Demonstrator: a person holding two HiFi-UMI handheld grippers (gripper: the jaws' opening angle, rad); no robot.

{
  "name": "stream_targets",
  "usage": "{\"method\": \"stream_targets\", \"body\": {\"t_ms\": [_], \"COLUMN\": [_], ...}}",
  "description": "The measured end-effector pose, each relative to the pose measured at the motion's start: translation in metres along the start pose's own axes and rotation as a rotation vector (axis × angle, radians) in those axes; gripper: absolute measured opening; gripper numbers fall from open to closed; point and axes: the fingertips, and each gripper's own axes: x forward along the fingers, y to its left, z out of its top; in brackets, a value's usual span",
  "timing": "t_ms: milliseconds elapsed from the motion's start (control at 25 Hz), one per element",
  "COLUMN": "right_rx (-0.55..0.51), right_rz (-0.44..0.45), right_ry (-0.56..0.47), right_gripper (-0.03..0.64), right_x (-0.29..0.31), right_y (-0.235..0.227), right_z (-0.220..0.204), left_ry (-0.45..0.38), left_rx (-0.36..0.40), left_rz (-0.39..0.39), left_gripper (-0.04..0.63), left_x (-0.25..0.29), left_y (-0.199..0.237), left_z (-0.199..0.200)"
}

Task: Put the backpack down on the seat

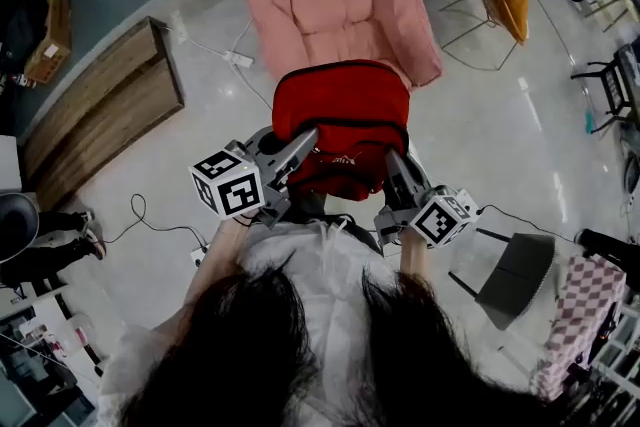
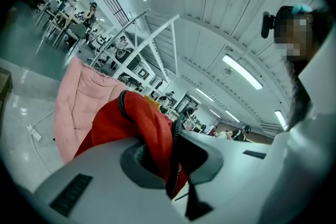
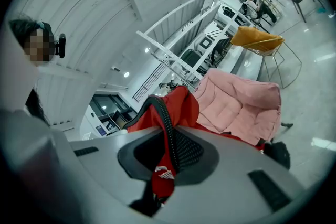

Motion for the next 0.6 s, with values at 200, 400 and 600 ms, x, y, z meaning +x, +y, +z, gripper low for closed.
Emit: {"method": "stream_targets", "body": {"t_ms": [200, 400, 600], "right_rx": [-0.001, -0.032, -0.057], "right_rz": [-0.041, -0.076, -0.114], "right_ry": [-0.048, -0.083, -0.108], "right_gripper": [0.051, 0.051, 0.051], "right_x": [0.043, 0.095, 0.126], "right_y": [-0.004, -0.002, 0.0], "right_z": [0.016, 0.034, 0.05], "left_ry": [0.03, 0.044, 0.058], "left_rx": [0.024, 0.02, 0.028], "left_rz": [-0.053, -0.103, -0.146], "left_gripper": [0.055, 0.055, 0.055], "left_x": [0.019, 0.029, 0.041], "left_y": [0.032, 0.068, 0.088], "left_z": [0.035, 0.073, 0.102]}}
